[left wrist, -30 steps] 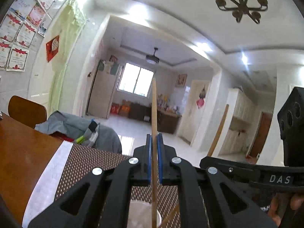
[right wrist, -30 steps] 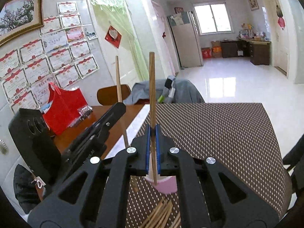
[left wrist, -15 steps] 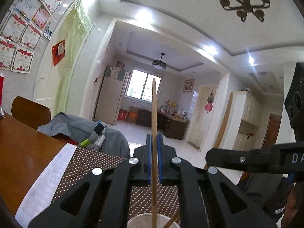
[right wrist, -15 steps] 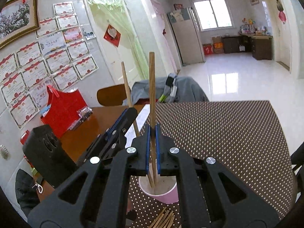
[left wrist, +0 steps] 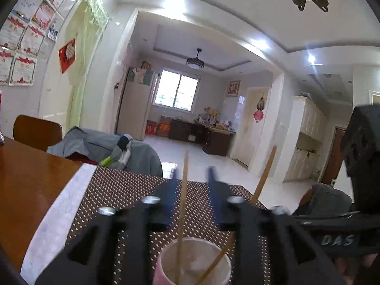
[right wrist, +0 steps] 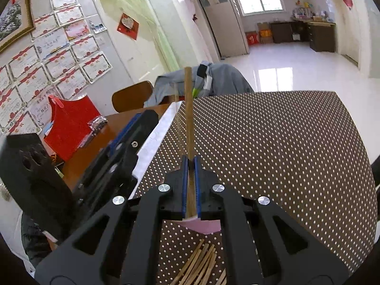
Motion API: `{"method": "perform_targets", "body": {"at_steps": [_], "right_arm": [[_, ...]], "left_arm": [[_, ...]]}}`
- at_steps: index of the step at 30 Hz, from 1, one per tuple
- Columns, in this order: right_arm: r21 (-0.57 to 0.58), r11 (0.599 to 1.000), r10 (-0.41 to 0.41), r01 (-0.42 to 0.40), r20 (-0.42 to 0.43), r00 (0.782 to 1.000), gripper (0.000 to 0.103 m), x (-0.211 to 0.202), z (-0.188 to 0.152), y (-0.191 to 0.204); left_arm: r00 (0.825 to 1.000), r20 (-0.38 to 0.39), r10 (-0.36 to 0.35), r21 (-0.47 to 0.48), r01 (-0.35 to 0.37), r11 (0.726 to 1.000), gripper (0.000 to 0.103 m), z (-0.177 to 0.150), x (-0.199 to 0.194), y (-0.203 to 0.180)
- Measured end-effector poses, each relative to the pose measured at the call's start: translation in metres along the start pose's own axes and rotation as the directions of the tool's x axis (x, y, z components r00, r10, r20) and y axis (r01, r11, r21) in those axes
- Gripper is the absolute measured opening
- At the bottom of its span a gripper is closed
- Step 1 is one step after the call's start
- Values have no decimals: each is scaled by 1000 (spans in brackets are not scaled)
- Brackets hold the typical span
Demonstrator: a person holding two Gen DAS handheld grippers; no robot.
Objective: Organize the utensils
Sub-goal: 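Open the left gripper over the cup while the right gripper releases its stick, then move both open grippers back down to the remaining wooden sticks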
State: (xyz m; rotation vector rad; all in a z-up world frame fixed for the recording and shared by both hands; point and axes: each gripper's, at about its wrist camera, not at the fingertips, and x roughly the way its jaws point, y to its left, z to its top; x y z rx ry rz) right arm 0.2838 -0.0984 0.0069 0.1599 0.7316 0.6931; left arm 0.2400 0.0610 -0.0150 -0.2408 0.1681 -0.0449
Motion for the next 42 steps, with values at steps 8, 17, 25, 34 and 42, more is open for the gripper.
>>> {"method": "perform_targets", "body": {"at_steps": [8, 17, 25, 34, 42], "right_arm": [[20, 999, -51, 51, 10, 999, 8, -13, -10, 1], [39, 996, -86, 84, 34, 996, 27, -36, -20, 8], [52, 993, -110, 107, 70, 991, 48, -69, -35, 8], [46, 986, -162, 162, 9, 987, 51, -83, -84, -6], [22, 977, -206, 210, -109, 972, 53, -77, -129, -21]], "left_arm": [[1000, -21, 3, 15, -3, 1000, 40, 5, -23, -4], [999, -51, 7, 33, -5, 999, 49, 12, -58, -11], [992, -122, -10, 53, 16, 998, 53, 14, -91, -19], [932, -362, 3, 102, 36, 994, 53, -19, -98, -25], [742, -670, 34, 143, 84, 986, 53, -81, -74, -24]]}}
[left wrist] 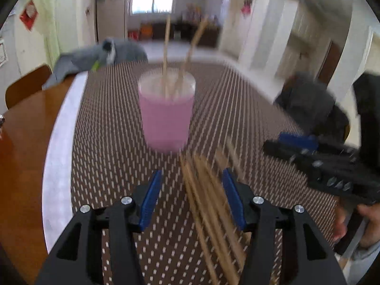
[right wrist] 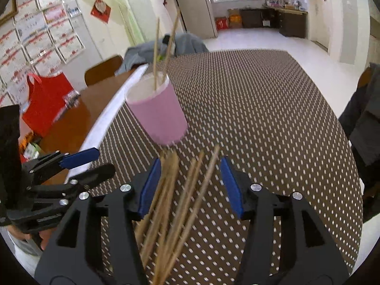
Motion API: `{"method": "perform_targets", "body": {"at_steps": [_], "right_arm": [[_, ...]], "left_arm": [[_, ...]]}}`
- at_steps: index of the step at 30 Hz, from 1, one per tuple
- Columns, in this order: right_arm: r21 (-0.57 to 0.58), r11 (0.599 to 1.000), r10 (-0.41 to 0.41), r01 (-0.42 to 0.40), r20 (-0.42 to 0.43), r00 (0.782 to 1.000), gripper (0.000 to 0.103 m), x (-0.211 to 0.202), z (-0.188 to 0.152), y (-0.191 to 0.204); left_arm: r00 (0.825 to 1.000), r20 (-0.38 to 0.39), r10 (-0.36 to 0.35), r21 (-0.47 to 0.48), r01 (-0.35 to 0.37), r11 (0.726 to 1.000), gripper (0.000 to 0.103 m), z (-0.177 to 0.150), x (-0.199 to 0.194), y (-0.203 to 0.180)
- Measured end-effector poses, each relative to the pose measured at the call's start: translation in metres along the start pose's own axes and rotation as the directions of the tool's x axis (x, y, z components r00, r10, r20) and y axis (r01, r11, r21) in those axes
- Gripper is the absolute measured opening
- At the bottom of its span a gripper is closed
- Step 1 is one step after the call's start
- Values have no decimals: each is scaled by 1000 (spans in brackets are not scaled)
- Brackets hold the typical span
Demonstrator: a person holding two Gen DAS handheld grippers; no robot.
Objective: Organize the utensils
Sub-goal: 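Move both open grippers back down to the remaining wooden sticks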
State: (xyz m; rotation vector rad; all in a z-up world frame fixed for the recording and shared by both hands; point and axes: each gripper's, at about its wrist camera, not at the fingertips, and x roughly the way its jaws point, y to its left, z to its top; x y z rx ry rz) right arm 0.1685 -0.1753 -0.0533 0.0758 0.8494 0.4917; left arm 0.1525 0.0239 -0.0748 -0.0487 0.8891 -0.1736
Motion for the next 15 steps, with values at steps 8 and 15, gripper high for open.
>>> {"method": "perform_targets", "body": {"at_steps": [8, 15], "right_arm": [[8, 1000, -7, 8, -124, 992, 53, 20, -22, -15], [9, 1000, -27, 29, -192, 981, 53, 36, -28, -20]], "left_arm": [[972, -234, 14, -6, -16, 1000, 53, -24, 47, 6], [967, -253, 12, -25, -19, 1000, 53, -32, 57, 16]]}}
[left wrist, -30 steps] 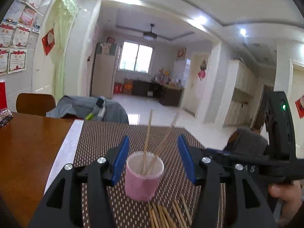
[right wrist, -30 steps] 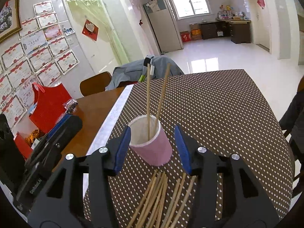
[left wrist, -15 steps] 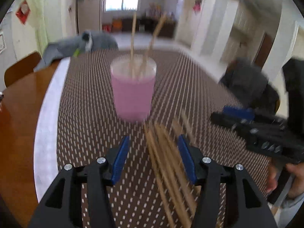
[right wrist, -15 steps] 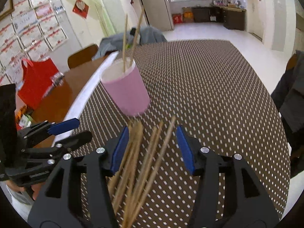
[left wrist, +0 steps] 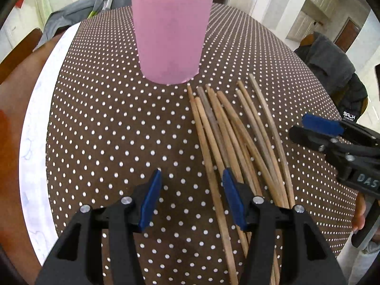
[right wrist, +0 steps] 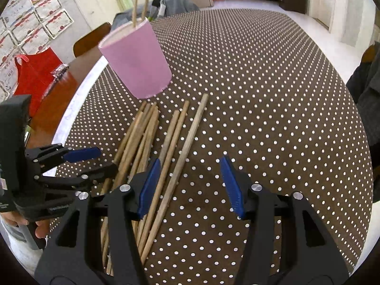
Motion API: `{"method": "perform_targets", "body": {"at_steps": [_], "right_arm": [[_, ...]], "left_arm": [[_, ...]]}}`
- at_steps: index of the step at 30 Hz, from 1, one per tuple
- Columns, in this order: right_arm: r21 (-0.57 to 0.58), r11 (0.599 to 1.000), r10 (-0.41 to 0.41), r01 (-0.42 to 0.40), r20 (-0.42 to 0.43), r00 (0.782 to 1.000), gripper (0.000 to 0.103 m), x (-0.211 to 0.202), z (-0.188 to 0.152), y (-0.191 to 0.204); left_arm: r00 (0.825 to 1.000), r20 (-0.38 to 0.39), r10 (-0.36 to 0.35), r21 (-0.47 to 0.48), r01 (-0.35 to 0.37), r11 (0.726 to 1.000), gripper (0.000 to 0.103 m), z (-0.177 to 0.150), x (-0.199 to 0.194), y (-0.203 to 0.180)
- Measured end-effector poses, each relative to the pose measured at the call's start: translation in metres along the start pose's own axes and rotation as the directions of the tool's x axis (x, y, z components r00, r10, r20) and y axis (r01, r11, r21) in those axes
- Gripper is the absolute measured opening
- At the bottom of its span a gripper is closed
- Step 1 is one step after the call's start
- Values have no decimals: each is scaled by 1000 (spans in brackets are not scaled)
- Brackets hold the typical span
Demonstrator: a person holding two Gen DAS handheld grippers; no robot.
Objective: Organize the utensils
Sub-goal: 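Move both open grippers back down to the remaining wooden sticks, then close the left gripper on a stick while the right gripper grasps another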
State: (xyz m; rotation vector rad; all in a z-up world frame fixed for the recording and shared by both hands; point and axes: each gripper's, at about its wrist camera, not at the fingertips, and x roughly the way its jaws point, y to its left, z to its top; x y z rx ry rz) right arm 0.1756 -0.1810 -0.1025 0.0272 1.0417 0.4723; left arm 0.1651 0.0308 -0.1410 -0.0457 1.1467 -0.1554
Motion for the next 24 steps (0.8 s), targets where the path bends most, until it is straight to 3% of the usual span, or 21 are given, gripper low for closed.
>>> {"method": "perform_targets", "body": {"at_steps": [11, 14, 19, 20, 22, 23, 24], "right_arm": [[-39, 996, -81, 79, -55, 995, 53, 24, 4, 5], [-71, 992, -113, 108, -68, 991, 52, 28, 8, 11], [-126, 984, -138, 126, -90, 986, 28, 36, 15, 18], [-124, 986, -128, 115, -102, 987, 18, 37, 17, 18], [-115, 989, -110, 97, -114, 987, 15, 38, 20, 17], [-106, 991, -97, 85, -119, 988, 14, 39, 21, 15], [-97, 992, -86, 75, -120, 989, 13, 39, 23, 13]], "left_arm": [[1000, 10, -6, -17, 6, 1000, 52, 7, 0, 4], [1000, 8, 8, -21, -8, 1000, 45, 10, 2, 7], [1000, -9, 18, -27, -18, 999, 39, 15, 2, 9], [1000, -12, 22, -26, -22, 999, 38, 16, 3, 9], [1000, -18, 24, -18, -24, 1000, 33, 18, 4, 6], [999, -20, 38, -11, -38, 999, 30, 19, 5, 4], [997, -19, 68, -5, -69, 998, 16, 18, 6, 3]]}}
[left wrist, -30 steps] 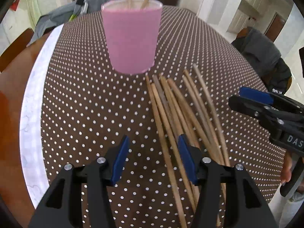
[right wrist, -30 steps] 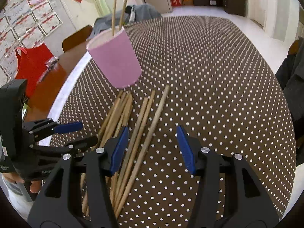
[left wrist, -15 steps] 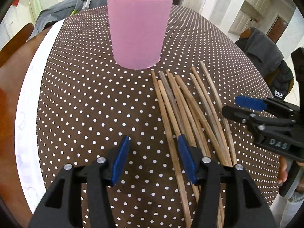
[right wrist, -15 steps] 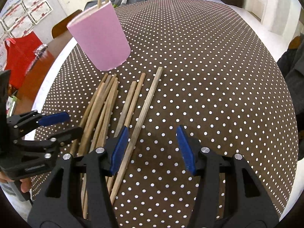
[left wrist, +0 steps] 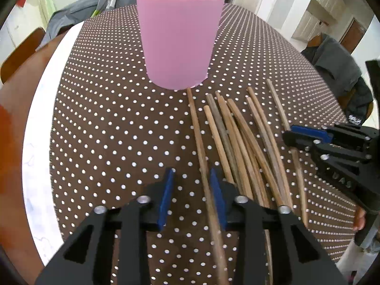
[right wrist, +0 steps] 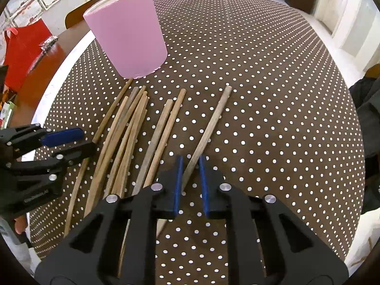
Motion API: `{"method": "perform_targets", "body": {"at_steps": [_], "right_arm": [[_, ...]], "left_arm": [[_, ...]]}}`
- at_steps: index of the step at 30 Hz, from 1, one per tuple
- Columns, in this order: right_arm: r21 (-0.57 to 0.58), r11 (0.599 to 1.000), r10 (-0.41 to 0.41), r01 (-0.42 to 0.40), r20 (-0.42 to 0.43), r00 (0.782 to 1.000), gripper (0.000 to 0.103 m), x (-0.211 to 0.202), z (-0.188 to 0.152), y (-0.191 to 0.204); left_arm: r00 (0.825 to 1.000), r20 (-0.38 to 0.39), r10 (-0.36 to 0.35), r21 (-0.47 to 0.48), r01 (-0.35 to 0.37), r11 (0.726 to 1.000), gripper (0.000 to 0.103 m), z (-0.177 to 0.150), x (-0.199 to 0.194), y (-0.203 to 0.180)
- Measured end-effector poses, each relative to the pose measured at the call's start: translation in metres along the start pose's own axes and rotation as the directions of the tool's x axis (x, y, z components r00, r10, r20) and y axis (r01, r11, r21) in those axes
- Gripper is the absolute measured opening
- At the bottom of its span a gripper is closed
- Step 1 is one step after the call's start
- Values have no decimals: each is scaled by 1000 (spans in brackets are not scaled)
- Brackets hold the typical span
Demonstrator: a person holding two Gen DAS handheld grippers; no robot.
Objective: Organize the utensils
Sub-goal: 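Close the left gripper on a stick while the right gripper grasps another, then lift both held sticks upright and carry them over the pink cup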
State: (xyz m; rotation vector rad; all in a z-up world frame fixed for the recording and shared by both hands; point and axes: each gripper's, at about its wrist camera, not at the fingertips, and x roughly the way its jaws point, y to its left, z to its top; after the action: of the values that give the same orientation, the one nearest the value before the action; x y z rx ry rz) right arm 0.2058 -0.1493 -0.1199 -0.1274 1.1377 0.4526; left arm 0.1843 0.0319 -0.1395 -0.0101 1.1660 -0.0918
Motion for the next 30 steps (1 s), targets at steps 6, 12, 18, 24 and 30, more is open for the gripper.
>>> {"method": "perform_targets", "body": {"at_steps": [6, 12, 18, 24, 30], "right_arm": [[58, 996, 69, -70, 15, 997, 6, -6, 3, -24], [73, 991, 107, -111, 46, 993, 6, -17, -11, -41], [82, 980, 166, -179, 149, 975, 6, -48, -21, -55], [49, 969, 217, -240, 284, 934, 6, -91, -23, -57], [6, 958, 261, -286, 395, 881, 6, -121, -10, -42]], "left_arm": [[999, 4, -33, -57, 34, 998, 7, 2, 1, 11], [995, 14, -103, -74, 103, 992, 5, -8, -6, 11], [983, 110, -145, -9, 146, 989, 5, -17, -43, -6], [930, 296, -220, 81, 205, 975, 5, -18, -97, -24], [836, 489, -248, 77, 241, 967, 5, 0, -128, -29]]}}
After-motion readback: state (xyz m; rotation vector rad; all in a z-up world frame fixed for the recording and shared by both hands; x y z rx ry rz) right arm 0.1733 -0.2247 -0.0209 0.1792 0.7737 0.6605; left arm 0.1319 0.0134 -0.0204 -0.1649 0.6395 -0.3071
